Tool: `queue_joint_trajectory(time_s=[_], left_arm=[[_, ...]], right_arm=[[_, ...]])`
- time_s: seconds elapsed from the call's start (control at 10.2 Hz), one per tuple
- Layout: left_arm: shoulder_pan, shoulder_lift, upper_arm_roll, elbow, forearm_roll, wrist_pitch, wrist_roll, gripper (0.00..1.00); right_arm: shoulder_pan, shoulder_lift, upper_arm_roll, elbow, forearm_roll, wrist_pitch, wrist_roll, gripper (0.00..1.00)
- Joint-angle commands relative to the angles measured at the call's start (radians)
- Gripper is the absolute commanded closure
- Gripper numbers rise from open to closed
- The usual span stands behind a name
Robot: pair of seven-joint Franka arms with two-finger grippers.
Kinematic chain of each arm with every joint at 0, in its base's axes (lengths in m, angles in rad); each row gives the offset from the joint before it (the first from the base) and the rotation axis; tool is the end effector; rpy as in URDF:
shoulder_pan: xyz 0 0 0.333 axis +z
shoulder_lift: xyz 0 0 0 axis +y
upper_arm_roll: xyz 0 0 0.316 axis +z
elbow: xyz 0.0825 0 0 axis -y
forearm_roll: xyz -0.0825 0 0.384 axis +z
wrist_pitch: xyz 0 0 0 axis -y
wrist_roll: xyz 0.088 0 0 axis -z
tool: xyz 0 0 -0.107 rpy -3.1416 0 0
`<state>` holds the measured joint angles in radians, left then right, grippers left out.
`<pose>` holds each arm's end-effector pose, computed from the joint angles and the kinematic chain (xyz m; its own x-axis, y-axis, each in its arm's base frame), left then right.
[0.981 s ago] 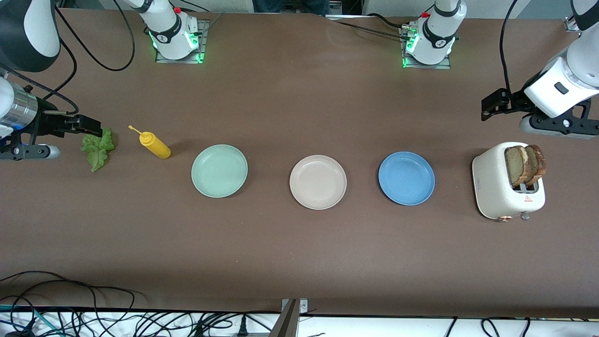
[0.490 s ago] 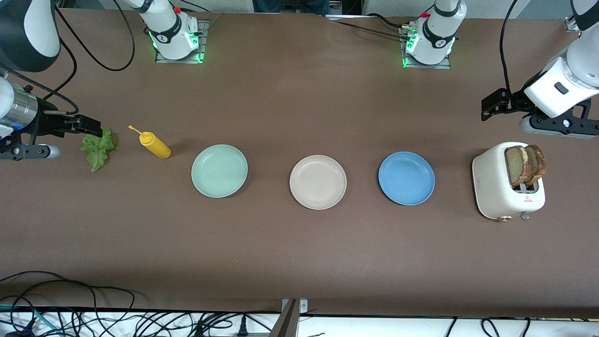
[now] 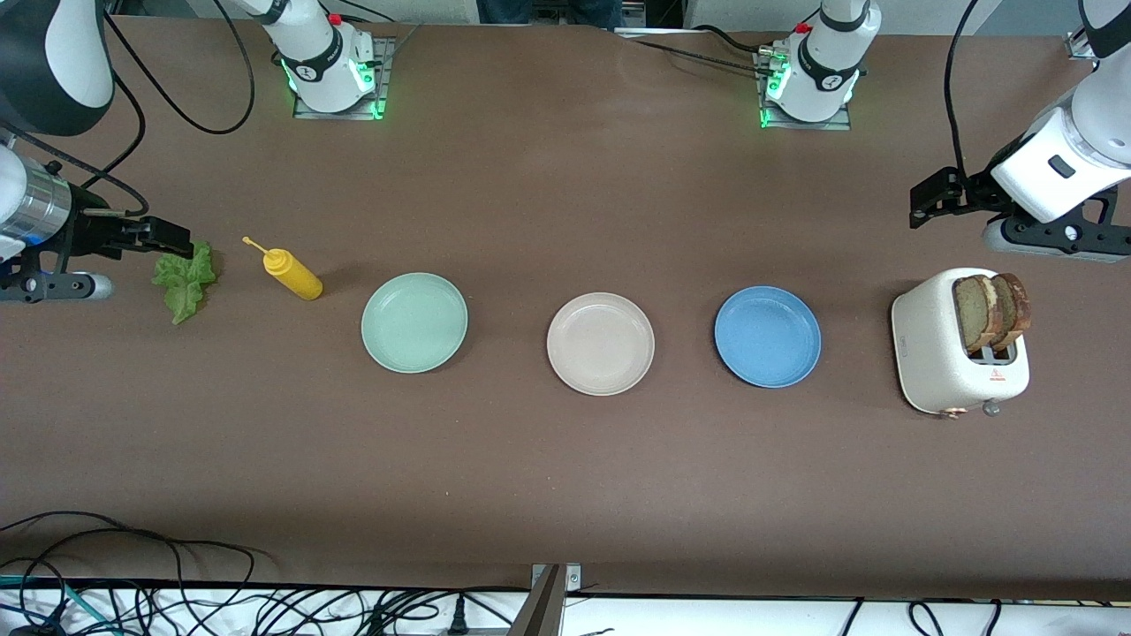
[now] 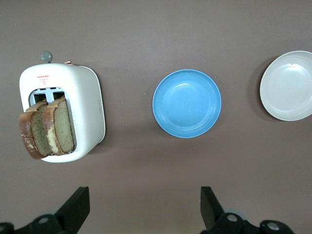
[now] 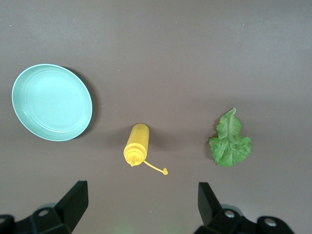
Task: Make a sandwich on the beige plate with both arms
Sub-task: 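Reach the left gripper down to the toaster and grasp a bread slice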
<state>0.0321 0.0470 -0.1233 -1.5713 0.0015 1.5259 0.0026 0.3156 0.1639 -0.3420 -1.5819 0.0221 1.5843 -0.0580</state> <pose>0.5602 -0.0495 0.5945 0.9914 -0.0936 -0.0919 -0.0936 -0.9956 0.0045 0.5934 0.0000 0.5311 0.9878 0.0275 -0.1530 0.0315 -0.9992 0.0241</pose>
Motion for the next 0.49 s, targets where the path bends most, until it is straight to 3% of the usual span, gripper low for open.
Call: queue_joint_trajectory(time_s=[0.0,0.39], left_arm=[[0.015,0.014,-0.004,0.025,0.0,-0.024,0.013,0.0],[0.015,0.027,-0.004,0.031,0.002,-0.02,0.014,0.0]], right_arm=[[0.0,-0.011,0.005,-0.003,-0.005,-0.009,0.01,0.0],[-0.001,-0.01,0.005,-0.003,-0.005,-0.007,0.012,0.0]])
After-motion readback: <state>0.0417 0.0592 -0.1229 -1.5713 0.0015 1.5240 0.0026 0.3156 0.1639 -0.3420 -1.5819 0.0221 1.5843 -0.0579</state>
